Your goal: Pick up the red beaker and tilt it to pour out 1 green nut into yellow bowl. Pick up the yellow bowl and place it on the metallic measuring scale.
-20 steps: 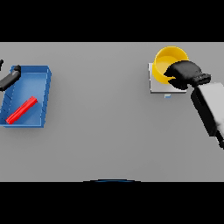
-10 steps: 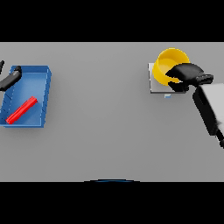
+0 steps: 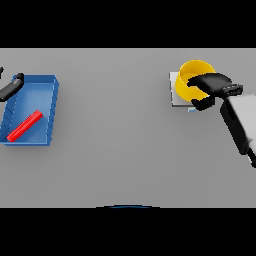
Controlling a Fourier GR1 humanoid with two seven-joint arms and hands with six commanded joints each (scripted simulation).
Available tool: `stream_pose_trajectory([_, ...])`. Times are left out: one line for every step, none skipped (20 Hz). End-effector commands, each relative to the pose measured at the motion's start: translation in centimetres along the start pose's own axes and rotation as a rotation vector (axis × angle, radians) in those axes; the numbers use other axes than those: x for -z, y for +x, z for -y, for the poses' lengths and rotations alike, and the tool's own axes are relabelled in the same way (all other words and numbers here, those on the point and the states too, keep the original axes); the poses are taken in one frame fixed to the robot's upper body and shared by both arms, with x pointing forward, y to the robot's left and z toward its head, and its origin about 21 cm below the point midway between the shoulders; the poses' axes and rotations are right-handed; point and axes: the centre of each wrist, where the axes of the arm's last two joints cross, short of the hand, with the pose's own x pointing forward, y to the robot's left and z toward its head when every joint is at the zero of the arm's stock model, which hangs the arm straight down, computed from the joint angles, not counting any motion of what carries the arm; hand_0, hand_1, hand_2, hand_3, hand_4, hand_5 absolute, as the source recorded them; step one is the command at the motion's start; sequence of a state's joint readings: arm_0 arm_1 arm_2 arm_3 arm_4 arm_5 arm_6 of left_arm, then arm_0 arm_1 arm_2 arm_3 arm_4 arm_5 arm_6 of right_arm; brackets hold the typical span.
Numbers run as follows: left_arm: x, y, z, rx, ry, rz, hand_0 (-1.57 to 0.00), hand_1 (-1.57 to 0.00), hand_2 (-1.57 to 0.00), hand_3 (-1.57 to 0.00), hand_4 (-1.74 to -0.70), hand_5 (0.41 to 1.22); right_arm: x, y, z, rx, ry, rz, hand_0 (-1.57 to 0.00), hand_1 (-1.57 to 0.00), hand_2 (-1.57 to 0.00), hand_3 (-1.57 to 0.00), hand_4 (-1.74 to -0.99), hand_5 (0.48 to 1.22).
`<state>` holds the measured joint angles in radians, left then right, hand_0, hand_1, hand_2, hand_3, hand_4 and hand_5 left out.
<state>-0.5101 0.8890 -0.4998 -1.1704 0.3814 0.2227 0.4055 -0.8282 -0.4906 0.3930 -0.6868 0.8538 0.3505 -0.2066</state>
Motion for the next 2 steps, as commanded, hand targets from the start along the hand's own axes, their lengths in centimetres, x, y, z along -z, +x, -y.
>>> stream_pose_trajectory([0.11, 0.07, 0.22, 0.001, -0.002, 0.003, 0.0, 0.0, 0.0, 0.0, -0.72, 0.694, -0.05, -0.03, -0.15, 0.006, 0.007, -0.004, -0.05, -0.08, -0.13, -0.3, -1.412, 0.771])
stream_pose_trajectory([-0.11, 0.18, 0.09, 0.001, -0.002, 0.012, 0.0, 0.0, 0.0, 0.0, -0.72, 0.693, -0.1, -0.01, -0.27, 0.011, 0.013, -0.012, -0.04, -0.06, -0.1, -0.27, -1.41, 0.759])
